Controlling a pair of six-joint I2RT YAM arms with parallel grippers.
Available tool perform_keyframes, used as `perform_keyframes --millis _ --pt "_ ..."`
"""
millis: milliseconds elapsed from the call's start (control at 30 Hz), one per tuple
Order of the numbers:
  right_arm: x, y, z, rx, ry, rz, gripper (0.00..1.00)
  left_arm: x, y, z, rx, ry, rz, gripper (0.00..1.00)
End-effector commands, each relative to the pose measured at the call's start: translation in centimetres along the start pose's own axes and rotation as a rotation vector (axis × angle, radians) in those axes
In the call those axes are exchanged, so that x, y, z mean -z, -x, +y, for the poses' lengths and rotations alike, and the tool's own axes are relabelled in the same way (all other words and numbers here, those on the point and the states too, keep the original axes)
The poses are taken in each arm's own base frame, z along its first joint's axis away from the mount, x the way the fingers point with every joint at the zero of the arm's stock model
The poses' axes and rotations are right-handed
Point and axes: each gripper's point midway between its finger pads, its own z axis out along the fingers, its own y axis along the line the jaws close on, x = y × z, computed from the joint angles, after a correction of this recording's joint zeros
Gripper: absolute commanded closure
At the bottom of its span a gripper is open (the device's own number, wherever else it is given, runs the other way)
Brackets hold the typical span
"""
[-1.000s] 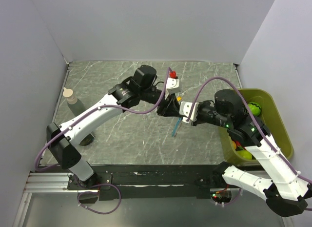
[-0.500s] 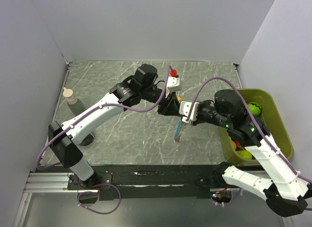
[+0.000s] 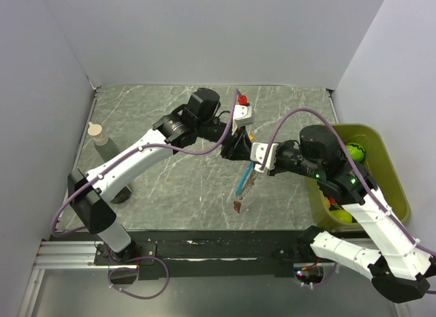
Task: Remove the keys from the keyring
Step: Remove the key from the keyring.
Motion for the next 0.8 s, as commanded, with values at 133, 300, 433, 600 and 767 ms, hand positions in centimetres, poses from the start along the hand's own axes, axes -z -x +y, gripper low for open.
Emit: perform_keyframes --millis 133,300,433,600,767 --pt "0.4 1.4 -1.0 0.028 -0.049 -0.056 1.00 0.5 2.9 -0.3 -0.040 -0.021 -0.054 0.69" --pt "0.4 1.4 -1.2 0.028 -0.057 -0.057 1.00 0.1 2.5 -0.8 -0.030 -0.057 -0.048 0.78" --pt "0.4 1.5 -1.2 0.028 -0.051 -0.060 1.00 0.0 2.6 -0.9 -0.033 -0.066 -0.048 0.81" --pt "0.4 1.5 -1.1 0.031 -0.049 -0.060 1.00 0.0 2.7 -1.0 -0.030 -0.069 -0.051 0.80" --pt "0.2 1.3 -1.0 0.029 -0.048 -0.051 1.00 0.0 3.0 -1.5 -0.025 -0.093 -0.058 0.82"
